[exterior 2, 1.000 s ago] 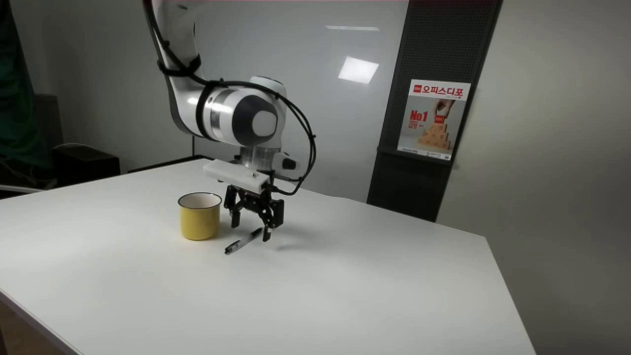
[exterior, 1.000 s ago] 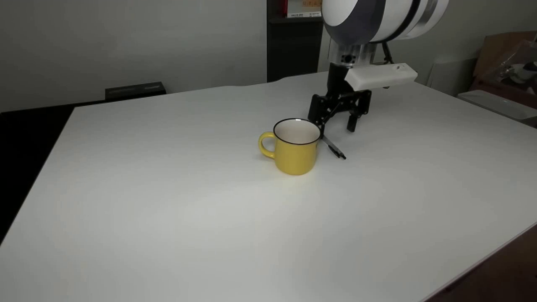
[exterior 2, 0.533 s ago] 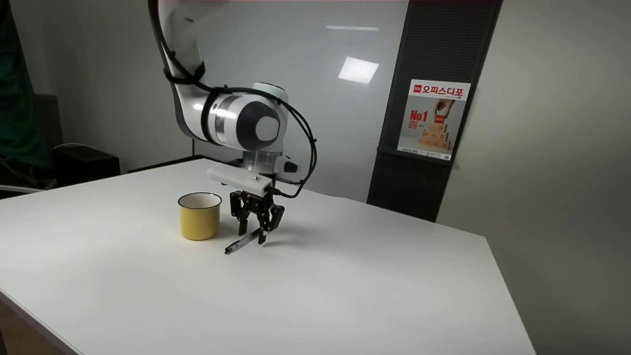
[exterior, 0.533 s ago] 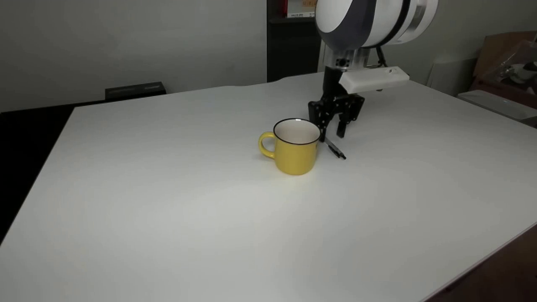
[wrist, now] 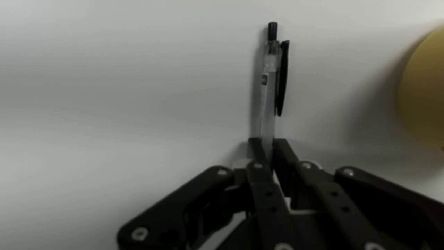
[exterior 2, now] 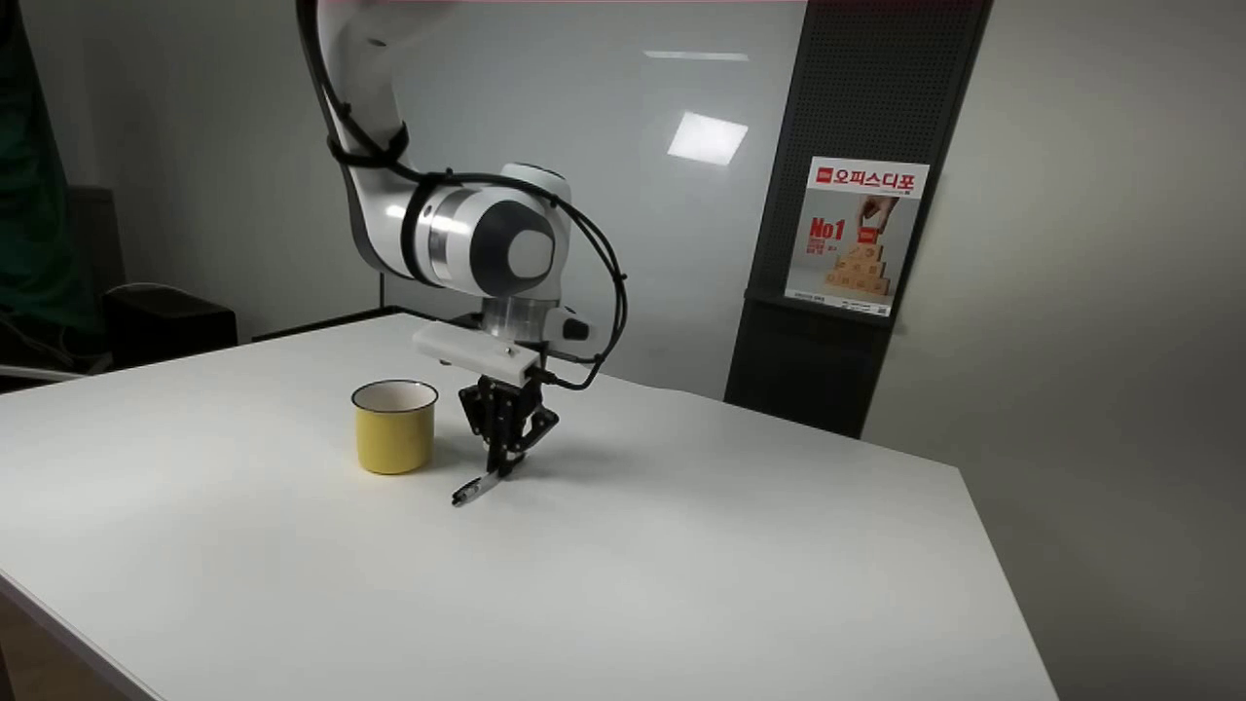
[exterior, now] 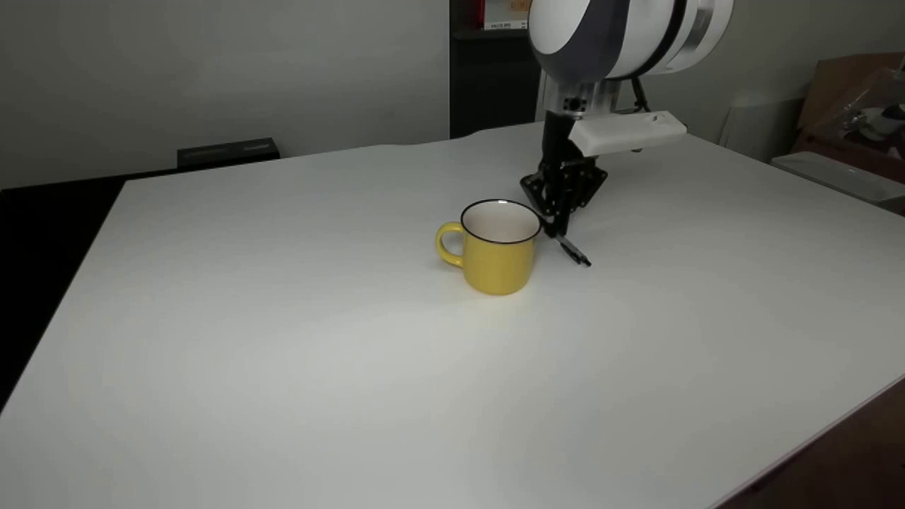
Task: Get the pen from the table and put it inside the cup
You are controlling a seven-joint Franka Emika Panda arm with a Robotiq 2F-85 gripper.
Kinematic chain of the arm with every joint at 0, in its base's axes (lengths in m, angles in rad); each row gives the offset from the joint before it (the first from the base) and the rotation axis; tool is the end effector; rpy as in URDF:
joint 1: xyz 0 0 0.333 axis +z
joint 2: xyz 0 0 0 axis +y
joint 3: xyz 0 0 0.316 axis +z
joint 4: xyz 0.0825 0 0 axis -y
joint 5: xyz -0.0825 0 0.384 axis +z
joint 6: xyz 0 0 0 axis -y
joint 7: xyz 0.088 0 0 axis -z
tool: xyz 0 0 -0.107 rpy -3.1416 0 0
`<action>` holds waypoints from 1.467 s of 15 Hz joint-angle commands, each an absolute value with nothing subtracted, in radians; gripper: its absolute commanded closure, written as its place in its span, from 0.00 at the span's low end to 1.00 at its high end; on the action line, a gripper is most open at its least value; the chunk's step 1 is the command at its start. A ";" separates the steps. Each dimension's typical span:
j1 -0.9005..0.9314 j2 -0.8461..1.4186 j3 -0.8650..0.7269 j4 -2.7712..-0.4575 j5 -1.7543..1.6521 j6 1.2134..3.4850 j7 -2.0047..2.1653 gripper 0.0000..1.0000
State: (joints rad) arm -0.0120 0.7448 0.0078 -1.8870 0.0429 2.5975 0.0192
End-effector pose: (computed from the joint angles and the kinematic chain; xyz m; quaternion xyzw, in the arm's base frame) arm 0.6185 -0.0035 0.1045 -0.9993 0.0312 0.0173 0.0133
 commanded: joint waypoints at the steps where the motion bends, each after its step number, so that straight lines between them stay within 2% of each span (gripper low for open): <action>1: -0.013 0.740 0.005 -1.870 0.042 2.568 0.020 0.97; 6: -0.015 0.633 -0.003 -1.901 0.041 2.466 0.025 0.97; 13: -0.004 0.443 0.022 -1.834 0.057 2.013 0.012 0.97; 18: 0.022 0.466 0.059 -1.720 0.118 1.753 0.031 0.97; 22: 0.054 0.546 0.073 -1.636 0.155 1.667 0.059 0.97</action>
